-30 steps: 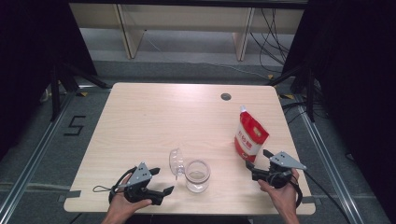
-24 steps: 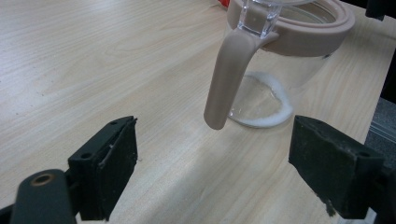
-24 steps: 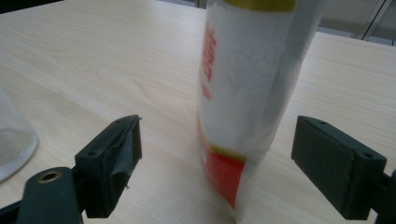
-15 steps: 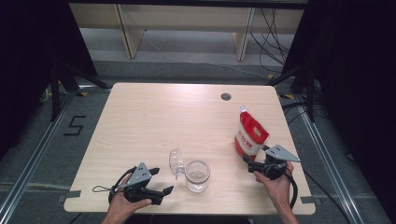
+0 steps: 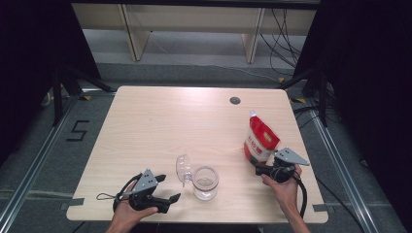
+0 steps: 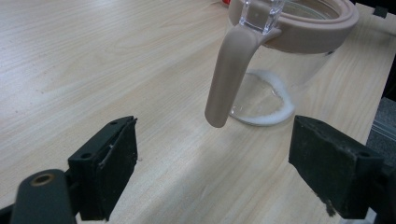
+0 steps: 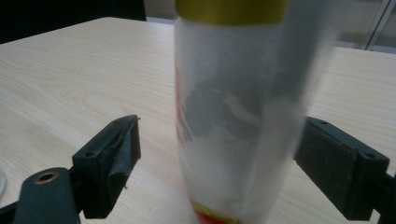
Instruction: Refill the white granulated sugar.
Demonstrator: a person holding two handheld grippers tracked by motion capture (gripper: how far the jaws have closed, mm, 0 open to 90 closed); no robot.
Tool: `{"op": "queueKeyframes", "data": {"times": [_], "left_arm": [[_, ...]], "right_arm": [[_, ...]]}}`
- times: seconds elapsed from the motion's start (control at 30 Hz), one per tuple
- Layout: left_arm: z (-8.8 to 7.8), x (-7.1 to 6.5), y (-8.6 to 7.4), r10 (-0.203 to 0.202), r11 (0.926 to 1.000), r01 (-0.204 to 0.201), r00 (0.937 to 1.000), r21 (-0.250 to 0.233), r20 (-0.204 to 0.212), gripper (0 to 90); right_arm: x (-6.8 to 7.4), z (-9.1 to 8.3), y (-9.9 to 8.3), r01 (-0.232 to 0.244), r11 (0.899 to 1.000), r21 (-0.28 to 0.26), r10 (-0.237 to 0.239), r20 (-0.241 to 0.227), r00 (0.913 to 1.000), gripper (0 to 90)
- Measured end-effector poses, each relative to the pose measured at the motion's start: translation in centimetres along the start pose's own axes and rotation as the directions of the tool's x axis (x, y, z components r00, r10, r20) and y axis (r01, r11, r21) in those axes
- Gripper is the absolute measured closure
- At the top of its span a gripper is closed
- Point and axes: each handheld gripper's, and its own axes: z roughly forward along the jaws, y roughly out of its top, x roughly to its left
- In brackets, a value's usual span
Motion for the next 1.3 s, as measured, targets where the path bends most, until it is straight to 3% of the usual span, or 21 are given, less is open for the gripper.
{"op": "queueKeyframes", "data": {"times": [0.07, 0.2, 0.23, 0.27, 0.3, 0.4, 0.47, 0.53, 0.67, 0.77, 0.83, 0.87, 0.9, 1.0, 1.03, 1.1, 1.17, 1.23, 1.3], "left_arm": [[0.0, 0.0, 0.0, 0.0, 1.0, 0.0, 1.0, 0.0, 0.001, 15.2], [0.0, 0.0, 0.0, 0.002, 1.0, -0.002, 1.0, 0.006, 0.008, 15.2], [0.0, 0.0, 0.0, 0.014, 0.9999, -0.014, 0.9999, 0.01, 0.001, 15.1], [0.0, 0.1, 0.1, 0.033, 0.9993, -0.033, 0.9994, 0.015, 0.007, 15.2], [0.0, 0.0, 0.0, 0.005, 0.9999, -0.005, 1.0, 0.014, 0.004, 15.2], [0.1, 0.0, 0.0, 0.003, 0.9999, -0.004, 1.0, 0.012, 0.008, 15.1], [0.1, 0.0, 0.0, 0.002, 0.9999, -0.002, 0.9999, 0.01, 0.013, 15.1], [0.0, 0.0, 0.0, 0.007, 0.9999, -0.007, 0.9999, 0.015, 0.01, 15.2], [0.0, 0.0, 0.0, 0.009, 0.9998, -0.009, 0.9999, 0.016, 0.008, 15.2], [0.1, -0.1, 0.0, 0.011, 0.9999, -0.011, 0.9998, 0.011, 0.015, 15.2], [0.1, -0.1, 0.0, 0.011, 0.9999, -0.011, 0.9998, 0.01, 0.018, 15.2], [0.1, -0.1, 0.0, 0.013, 0.9999, -0.013, 0.9997, 0.012, 0.019, 15.2], [0.1, -0.1, 0.0, 0.015, 0.9998, -0.015, 0.9997, 0.012, 0.02, 15.2], [0.1, -0.2, 0.0, 0.016, 0.9999, -0.016, 0.9998, 0.006, 0.01, 15.2], [0.0, -0.2, 0.0, 0.017, 0.9998, -0.017, 0.9998, 0.013, 0.008, 15.2], [0.0, -0.1, 0.1, 0.033, 0.9994, -0.033, 0.9994, 0.011, 0.01, 15.2], [-0.1, 0.1, 0.1, 0.049, 0.9984, -0.049, 0.9988, 0.027, 0.008, 15.2], [0.0, 0.0, 0.0, 0.025, 0.9995, -0.025, 0.9997, 0.018, -0.001, 15.2], [-0.1, -0.1, 0.0, 0.014, 0.9998, -0.014, 0.9998, 0.014, 0.011, 15.2]], "right_arm": [[-0.1, 0.3, 0.1, 0.035, 0.999, -0.016, -0.035, -0.004, 0.9994, 16.1], [0.1, 0.4, 0.0, -0.006, 1.0, -0.013, 0.006, -0.003, 1.0, 16.1], [0.0, 0.5, 0.0, 0.006, 1.0, -0.013, -0.006, -0.01, 0.9999, 16.3], [0.1, 0.7, 0.0, -0.023, 1.0, -0.019, 0.023, -0.009, 0.9997, 16.5], [0.0, 0.6, 0.0, -0.023, 1.0, -0.017, 0.022, -0.011, 0.9997, 17.1], [-0.2, 0.9, 0.0, 0.002, 0.999, -0.035, -0.002, -0.007, 1.0, 21.4], [-0.1, 0.9, 0.0, -0.019, 0.999, -0.039, 0.019, -0.006, 0.9998, 25.3], [-0.4, 0.9, 0.0, 0.018, 0.999, -0.041, -0.019, -0.014, 0.9997, 29.1], [-0.3, 1.1, 0.0, -0.008, 0.999, -0.054, 0.008, -0.007, 0.9999, 34.6], [-0.7, 0.9, 0.1, 0.036, 0.999, -0.039, -0.037, -0.011, 0.9993, 40.6], [-0.5, 1.0, 0.1, 0.021, 0.999, -0.046, -0.021, 0.003, 0.9998, 41.5], [-0.6, 0.9, 0.2, 0.034, 0.999, -0.027, -0.034, -0.004, 0.9994, 42.2], [-0.5, 0.9, 0.2, 0.051, 0.998, -0.043, -0.051, 0.015, 0.9986, 42.9], [-0.2, 0.9, 0.3, 0.037, 0.999, -0.04, -0.037, 0.017, 0.9992, 44.9], [-0.4, 0.9, 0.4, 0.069, 0.997, -0.035, -0.069, 0.012, 0.9975, 45.2], [-0.3, 0.8, 0.5, 0.076, 0.997, -0.032, -0.076, 0.014, 0.997, 45.5], [0.0, 0.6, 0.5, 0.052, 0.998, -0.021, -0.051, 0.013, 0.9986, 45.8], [-0.2, 0.4, 0.5, 0.08, 0.997, -0.019, -0.08, 0.001, 0.9968, 46.0], [0.1, 0.0, 0.4, 0.059, 0.998, -0.015, -0.059, -0.003, 0.9983, 46.1]]}}
